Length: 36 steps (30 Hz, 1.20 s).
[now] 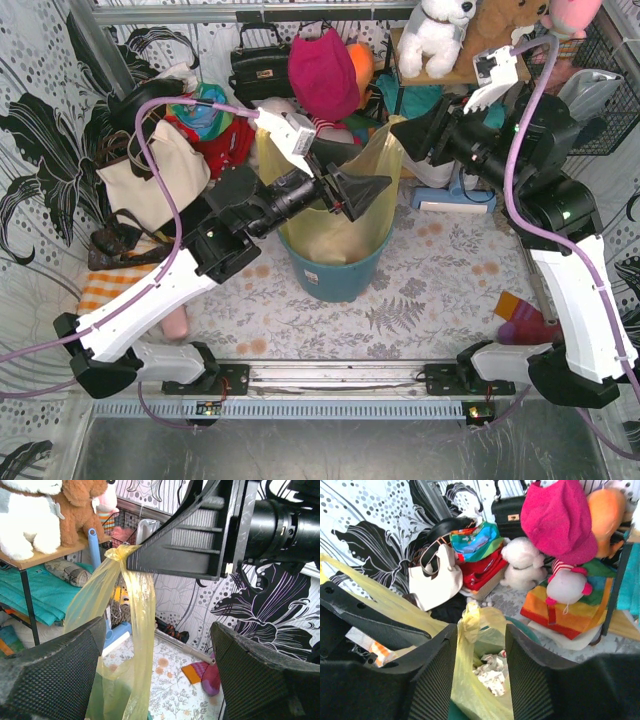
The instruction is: Tie the trash bag
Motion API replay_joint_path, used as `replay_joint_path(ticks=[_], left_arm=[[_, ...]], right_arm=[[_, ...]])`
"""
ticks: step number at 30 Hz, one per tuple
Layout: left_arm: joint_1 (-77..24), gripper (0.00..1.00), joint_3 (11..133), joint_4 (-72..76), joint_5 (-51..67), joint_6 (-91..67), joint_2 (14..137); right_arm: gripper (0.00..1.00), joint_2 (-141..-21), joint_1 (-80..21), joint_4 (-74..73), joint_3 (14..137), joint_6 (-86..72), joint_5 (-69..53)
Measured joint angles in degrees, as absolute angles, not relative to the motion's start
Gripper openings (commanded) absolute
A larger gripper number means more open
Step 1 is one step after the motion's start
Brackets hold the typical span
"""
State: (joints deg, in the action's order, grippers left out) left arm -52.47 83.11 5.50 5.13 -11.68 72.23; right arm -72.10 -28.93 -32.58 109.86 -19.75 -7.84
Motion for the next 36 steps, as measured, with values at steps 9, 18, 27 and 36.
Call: replay_joint_path(ticks=[9, 18, 27, 36], left_arm=[[-52.47, 0.94, 82.98, 6.52, 4.82, -11.68, 71.59], [-52.47, 0.99, 83.77, 7.53, 4.99, -10.61, 73.93], [-52.47, 0.99, 85.60, 7.70, 5.87, -9.21, 78.17], [-52.47, 1.00, 85.60, 8.12, 6.17, -9.13, 78.02]], right_arm=[[0.06, -71.94, -28.93, -31.22, 107.48, -23.42, -10.48], [0.02, -72.60, -28.95, -32.21, 112.86, -23.33, -11.38], [0.41, -72.53, -28.95, -32.21, 114.63, -22.44, -11.62], [0.41, -72.55, -28.95, -32.60, 113.75, -21.80, -9.43]])
